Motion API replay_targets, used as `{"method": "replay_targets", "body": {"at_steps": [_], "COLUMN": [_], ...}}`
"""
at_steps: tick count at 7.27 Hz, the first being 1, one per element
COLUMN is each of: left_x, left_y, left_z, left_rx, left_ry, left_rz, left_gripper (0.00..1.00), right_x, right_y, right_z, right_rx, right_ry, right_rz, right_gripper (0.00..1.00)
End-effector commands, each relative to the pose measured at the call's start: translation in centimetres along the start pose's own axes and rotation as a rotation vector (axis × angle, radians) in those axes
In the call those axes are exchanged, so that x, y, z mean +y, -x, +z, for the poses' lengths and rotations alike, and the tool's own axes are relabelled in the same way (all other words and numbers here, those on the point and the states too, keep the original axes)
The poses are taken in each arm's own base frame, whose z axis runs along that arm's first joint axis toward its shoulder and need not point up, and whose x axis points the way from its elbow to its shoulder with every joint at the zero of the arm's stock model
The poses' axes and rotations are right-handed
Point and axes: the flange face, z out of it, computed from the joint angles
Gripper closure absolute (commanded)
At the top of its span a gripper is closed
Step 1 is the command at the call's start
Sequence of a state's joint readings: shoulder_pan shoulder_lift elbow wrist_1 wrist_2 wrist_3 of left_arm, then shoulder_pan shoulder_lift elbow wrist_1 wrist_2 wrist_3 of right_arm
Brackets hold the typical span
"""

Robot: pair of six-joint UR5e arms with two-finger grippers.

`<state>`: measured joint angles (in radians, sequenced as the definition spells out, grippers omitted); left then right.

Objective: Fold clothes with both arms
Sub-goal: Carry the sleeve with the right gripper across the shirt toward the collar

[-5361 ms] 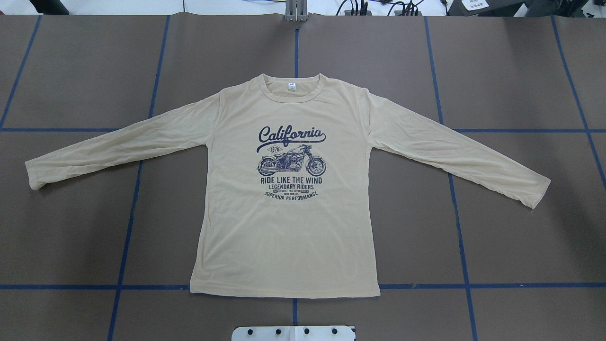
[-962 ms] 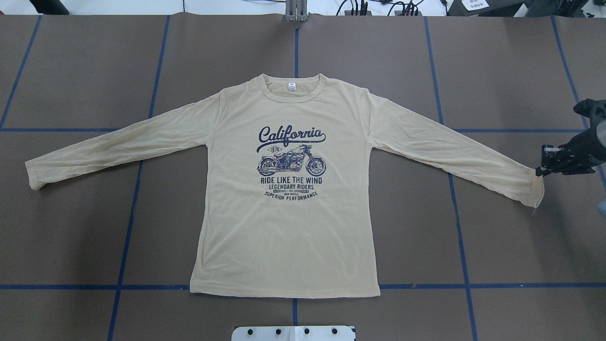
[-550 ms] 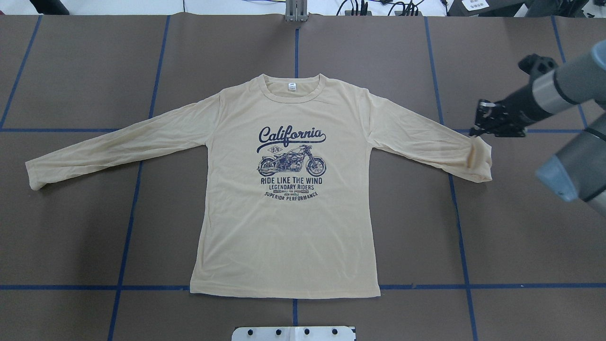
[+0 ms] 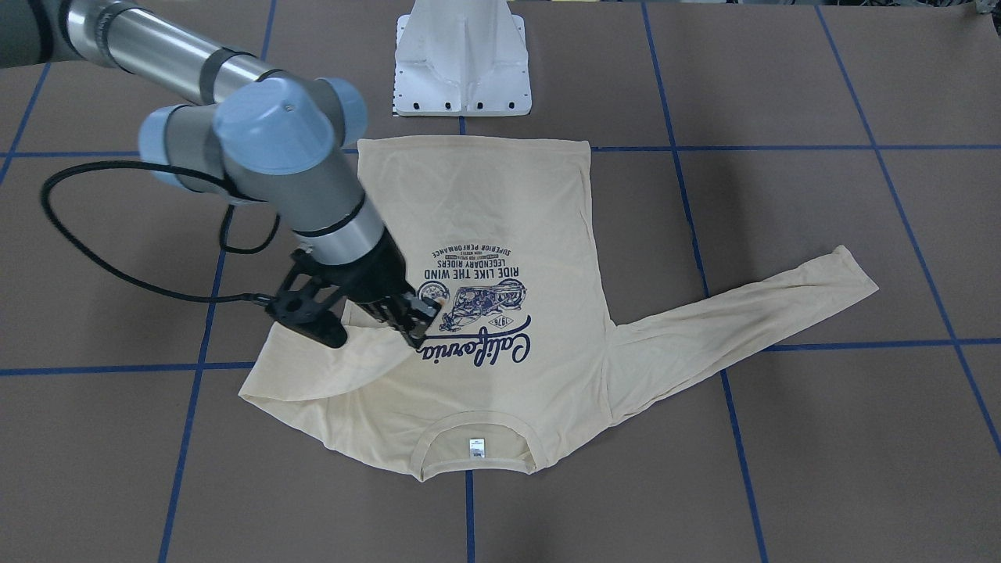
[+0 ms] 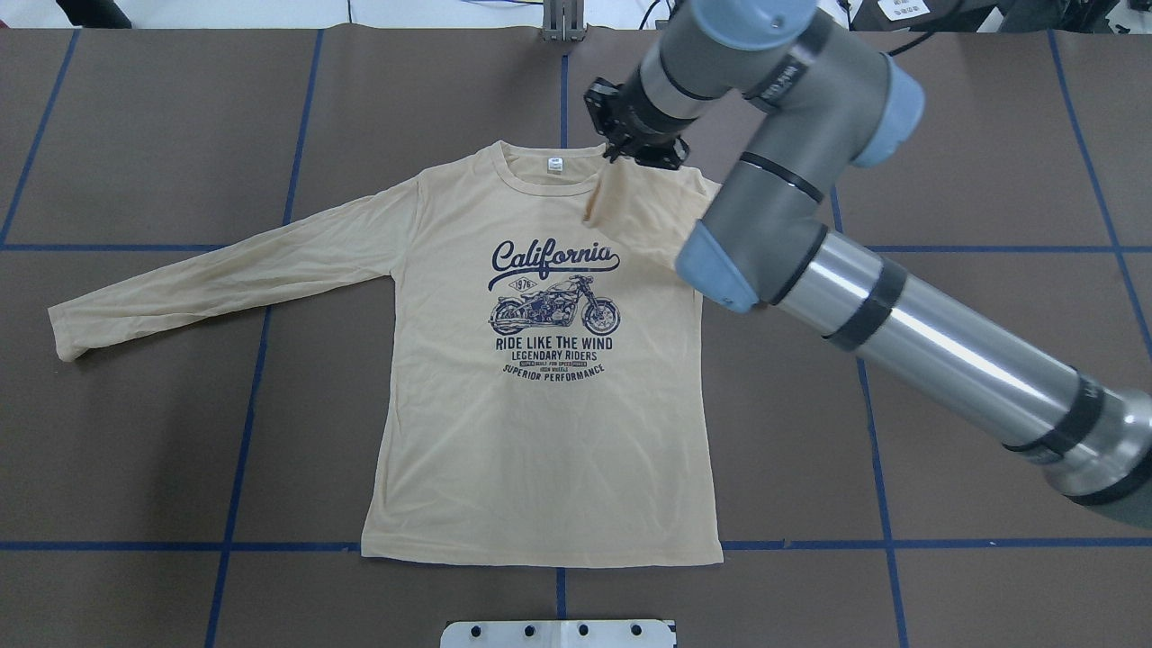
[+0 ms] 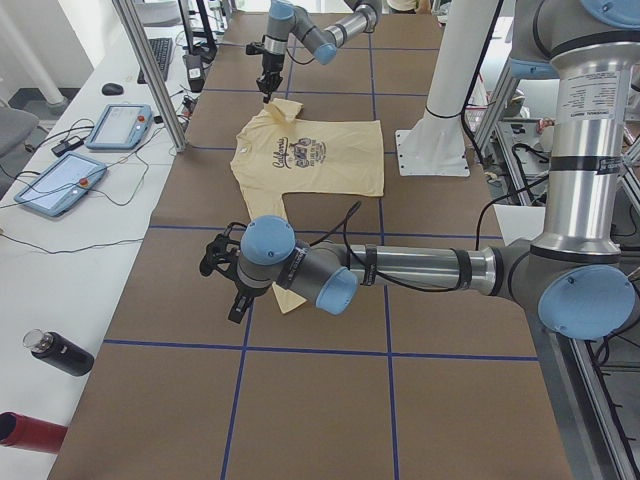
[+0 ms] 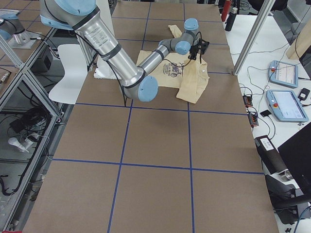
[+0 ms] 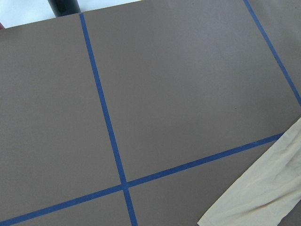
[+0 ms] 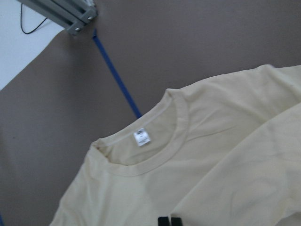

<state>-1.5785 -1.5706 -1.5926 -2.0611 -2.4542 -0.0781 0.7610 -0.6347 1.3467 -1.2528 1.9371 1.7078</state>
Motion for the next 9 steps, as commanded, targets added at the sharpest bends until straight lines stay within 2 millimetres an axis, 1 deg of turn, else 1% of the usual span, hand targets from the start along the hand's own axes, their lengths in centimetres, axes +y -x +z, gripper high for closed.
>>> {"method": "replay_targets", "body": {"at_steps": [1,2,3,4,5,6,7,8,9], "left_x": [-0.1,0.0,0.0,-0.1,-0.5,-1.9,-2.4,-2.0,-0.7], "left_y": [-0.3,-0.1,-0.1,-0.2,-0.4,-3.7,-8.3,-8.9,-7.0], "left_z": [-0.2,-0.1,-0.1,-0.1,-0.1,2.8,7.1,9.1,11.4], "left_rx": [0.003,0.002,0.002,0.003,0.005,0.045,0.098,0.110,0.083], "left_ry": [-0.021,-0.019,-0.019,-0.020,-0.022,0.008,0.040,0.016,0.018], "left_rz": [0.025,0.023,0.024,0.024,0.010,-0.031,-0.090,-0.157,-0.177], "left_gripper": [0.01,0.01,0.01,0.01,0.01,0.01,0.00,0.00,0.01], "right_x": [7.4,11.0,11.6,11.8,12.4,14.1,15.6,15.4,10.1], "right_y": [11.7,11.7,11.7,12.3,14.4,15.9,17.6,17.5,9.4], "right_z": [2.2,4.7,7.8,9.8,10.7,9.8,8.4,5.8,5.3], "right_rx": [-0.059,-0.083,-0.119,-0.138,-0.106,-0.135,-0.169,-0.224,-0.240], "right_ry": [-0.060,-0.079,-0.078,-0.072,-0.096,-0.080,-0.066,-0.048,-0.011], "right_rz": [-0.041,-0.073,-0.087,-0.095,-0.092,-0.102,-0.109,-0.088,-0.060], "right_gripper": [1.00,1.00,1.00,0.46,0.01,0.00,0.00,0.00,0.00]}}
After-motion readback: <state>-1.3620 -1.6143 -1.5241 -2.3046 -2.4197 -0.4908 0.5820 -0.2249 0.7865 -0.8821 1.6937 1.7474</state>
